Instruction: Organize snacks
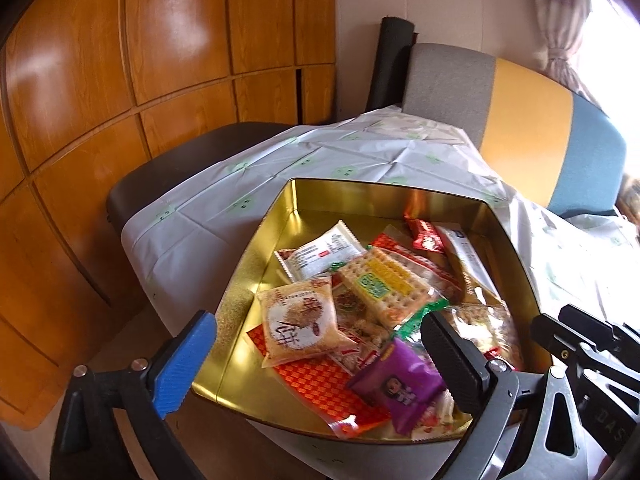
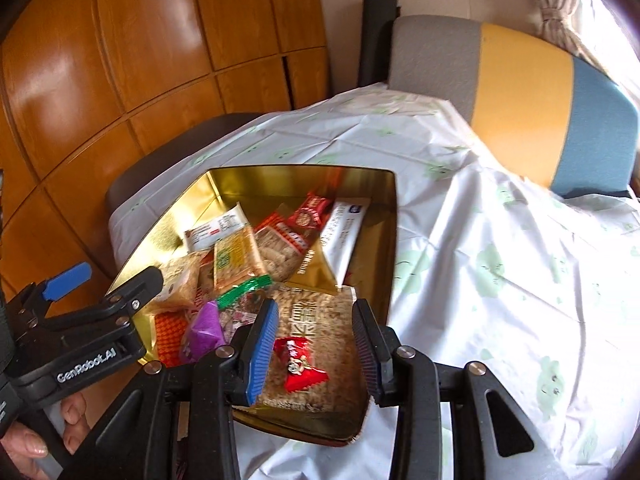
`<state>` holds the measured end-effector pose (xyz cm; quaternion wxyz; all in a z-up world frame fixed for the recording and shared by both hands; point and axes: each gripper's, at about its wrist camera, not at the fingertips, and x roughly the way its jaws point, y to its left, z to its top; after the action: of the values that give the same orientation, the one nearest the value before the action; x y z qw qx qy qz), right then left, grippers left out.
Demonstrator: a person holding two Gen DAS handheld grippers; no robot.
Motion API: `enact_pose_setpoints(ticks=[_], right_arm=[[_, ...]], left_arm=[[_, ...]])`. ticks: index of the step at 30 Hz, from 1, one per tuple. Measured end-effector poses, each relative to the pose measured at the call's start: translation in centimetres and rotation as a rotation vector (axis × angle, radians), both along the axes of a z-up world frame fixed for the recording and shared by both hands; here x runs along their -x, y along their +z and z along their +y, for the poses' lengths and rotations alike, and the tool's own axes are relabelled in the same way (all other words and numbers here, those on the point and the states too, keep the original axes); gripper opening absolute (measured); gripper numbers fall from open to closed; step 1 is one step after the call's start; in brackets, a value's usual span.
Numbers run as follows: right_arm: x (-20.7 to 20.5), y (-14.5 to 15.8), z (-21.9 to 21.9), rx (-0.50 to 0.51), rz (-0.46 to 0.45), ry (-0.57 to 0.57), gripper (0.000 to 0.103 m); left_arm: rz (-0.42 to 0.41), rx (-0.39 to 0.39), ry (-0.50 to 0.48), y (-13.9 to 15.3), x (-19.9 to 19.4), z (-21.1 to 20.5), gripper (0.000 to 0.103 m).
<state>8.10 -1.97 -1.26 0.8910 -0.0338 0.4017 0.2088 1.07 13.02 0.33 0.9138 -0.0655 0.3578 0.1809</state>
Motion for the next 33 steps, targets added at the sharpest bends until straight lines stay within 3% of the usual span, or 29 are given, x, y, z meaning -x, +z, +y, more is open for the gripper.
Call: enact_pose_setpoints(ticks=[13,33], right_arm=[[1.4,0.1,-2.3,0.025,-0.047,-0.099,0.039],[2.0,0.4,-2.3,0.02,-0.057,-0.103,0.039]], left_arm=[[-0.034,-0.025,-0.046,0.6,1.1,-3.1,0.103],[-0.038,-0.026,-0.048,0.8,1.2,-3.2,0.103]])
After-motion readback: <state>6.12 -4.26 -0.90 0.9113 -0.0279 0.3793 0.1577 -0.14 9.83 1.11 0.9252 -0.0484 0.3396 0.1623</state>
